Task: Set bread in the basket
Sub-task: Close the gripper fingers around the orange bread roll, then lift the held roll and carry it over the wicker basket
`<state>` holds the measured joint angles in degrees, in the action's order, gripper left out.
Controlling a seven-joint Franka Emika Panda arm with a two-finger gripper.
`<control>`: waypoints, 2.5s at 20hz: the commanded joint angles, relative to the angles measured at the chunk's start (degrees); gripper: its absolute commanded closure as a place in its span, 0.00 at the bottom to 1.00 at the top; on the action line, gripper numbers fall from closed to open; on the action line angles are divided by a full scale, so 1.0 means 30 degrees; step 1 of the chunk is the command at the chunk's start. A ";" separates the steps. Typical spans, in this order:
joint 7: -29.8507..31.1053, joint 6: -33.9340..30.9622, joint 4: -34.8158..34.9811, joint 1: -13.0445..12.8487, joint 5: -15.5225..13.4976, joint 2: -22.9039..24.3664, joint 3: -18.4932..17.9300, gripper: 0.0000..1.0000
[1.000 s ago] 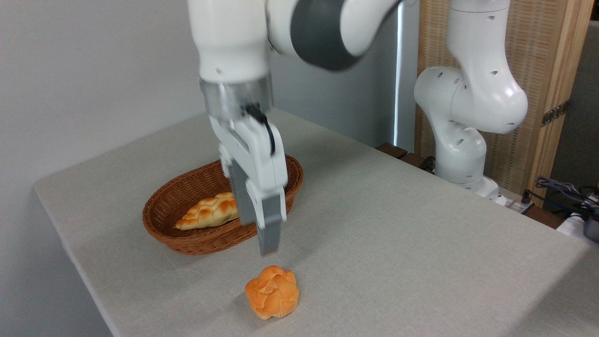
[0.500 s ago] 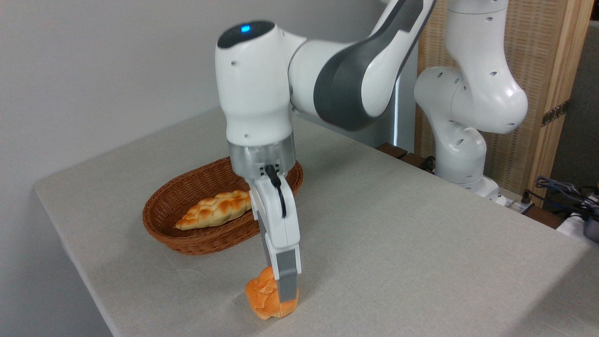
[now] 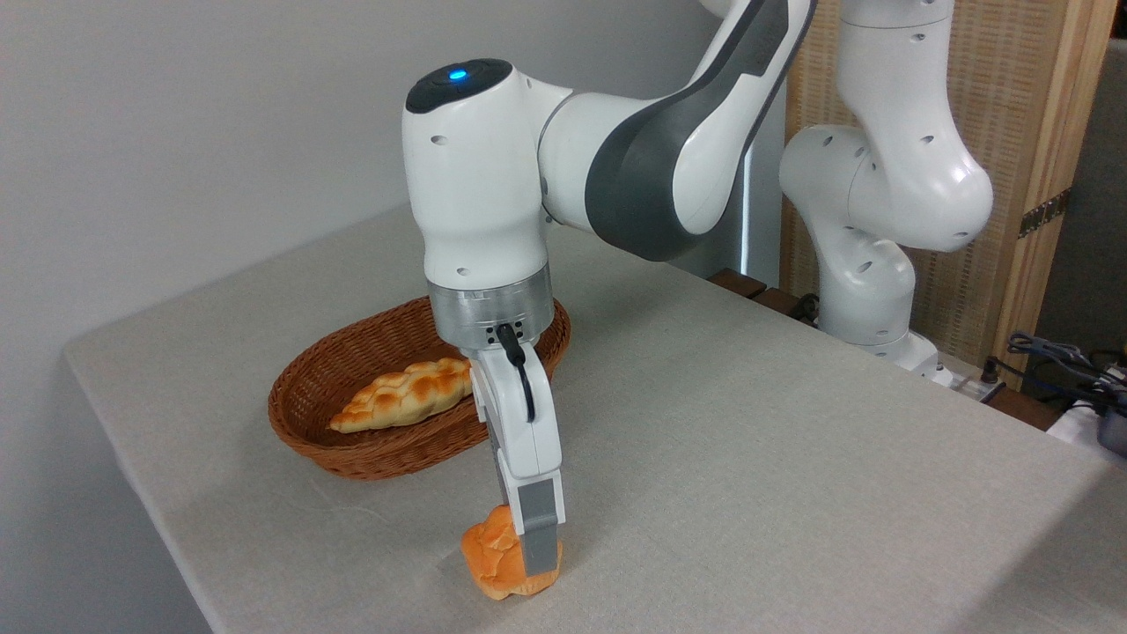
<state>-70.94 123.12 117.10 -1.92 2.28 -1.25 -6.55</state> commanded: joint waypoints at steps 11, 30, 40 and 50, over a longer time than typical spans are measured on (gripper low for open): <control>0.0150 0.0386 0.0167 -0.0153 -0.2076 0.0123 -0.0161 0.00; -0.0464 0.0386 0.0490 -0.0153 -0.0290 -0.0434 -0.0190 0.08; -0.0464 0.0386 0.0490 -0.0152 -0.0554 -0.0493 -0.0161 0.69; -0.0435 0.0386 0.0431 -0.0124 -0.0641 -0.0610 -0.0161 0.76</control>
<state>-71.57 123.17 117.83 -1.92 0.75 -3.17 -6.55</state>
